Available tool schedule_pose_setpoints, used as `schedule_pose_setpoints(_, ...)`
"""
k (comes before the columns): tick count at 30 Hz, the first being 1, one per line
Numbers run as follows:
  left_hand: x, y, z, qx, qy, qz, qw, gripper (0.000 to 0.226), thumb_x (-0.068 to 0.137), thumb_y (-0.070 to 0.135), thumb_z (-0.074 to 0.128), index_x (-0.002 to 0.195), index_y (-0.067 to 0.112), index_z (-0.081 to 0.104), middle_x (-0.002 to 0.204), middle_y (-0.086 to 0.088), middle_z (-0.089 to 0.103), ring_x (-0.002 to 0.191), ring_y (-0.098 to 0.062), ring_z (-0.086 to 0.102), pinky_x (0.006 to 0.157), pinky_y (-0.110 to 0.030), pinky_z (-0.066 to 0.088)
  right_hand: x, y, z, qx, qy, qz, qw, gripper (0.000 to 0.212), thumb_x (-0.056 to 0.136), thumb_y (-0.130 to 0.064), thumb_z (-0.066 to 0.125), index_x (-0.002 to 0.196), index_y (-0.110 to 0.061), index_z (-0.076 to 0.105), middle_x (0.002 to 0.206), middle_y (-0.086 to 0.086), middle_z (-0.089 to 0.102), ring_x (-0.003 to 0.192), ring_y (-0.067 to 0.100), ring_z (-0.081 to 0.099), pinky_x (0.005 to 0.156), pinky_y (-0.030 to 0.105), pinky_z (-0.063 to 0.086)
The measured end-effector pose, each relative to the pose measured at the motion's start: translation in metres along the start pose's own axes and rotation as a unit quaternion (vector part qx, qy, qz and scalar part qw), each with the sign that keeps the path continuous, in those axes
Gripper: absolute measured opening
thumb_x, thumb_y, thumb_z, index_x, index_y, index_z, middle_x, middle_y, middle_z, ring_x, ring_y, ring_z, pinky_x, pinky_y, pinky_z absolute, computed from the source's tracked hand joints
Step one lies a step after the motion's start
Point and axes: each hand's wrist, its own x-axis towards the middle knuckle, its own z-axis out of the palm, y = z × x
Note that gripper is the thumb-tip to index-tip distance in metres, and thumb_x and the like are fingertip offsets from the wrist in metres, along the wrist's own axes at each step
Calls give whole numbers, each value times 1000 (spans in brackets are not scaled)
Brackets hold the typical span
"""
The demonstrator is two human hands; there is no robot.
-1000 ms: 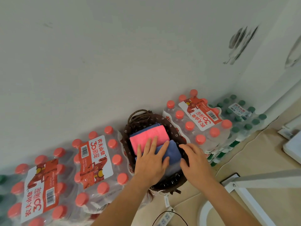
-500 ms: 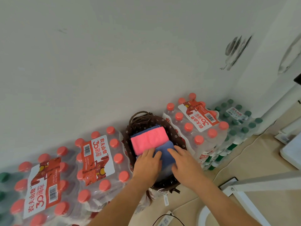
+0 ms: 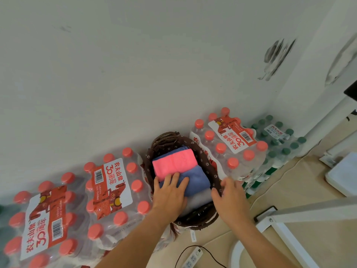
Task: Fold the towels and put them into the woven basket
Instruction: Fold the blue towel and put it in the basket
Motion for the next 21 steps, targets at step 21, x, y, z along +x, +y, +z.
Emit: schedule_pose_setpoints(21, 30, 6, -18, -55, 21, 6, 998, 40, 91, 21, 40, 130, 21, 46, 131, -2, 49, 121, -24, 43, 103, -37, 33, 0, -7, 4, 297, -215, 268, 891, 29, 84, -3, 47, 104, -24, 49, 73, 12, 59, 50, 20, 55, 41, 20, 36)
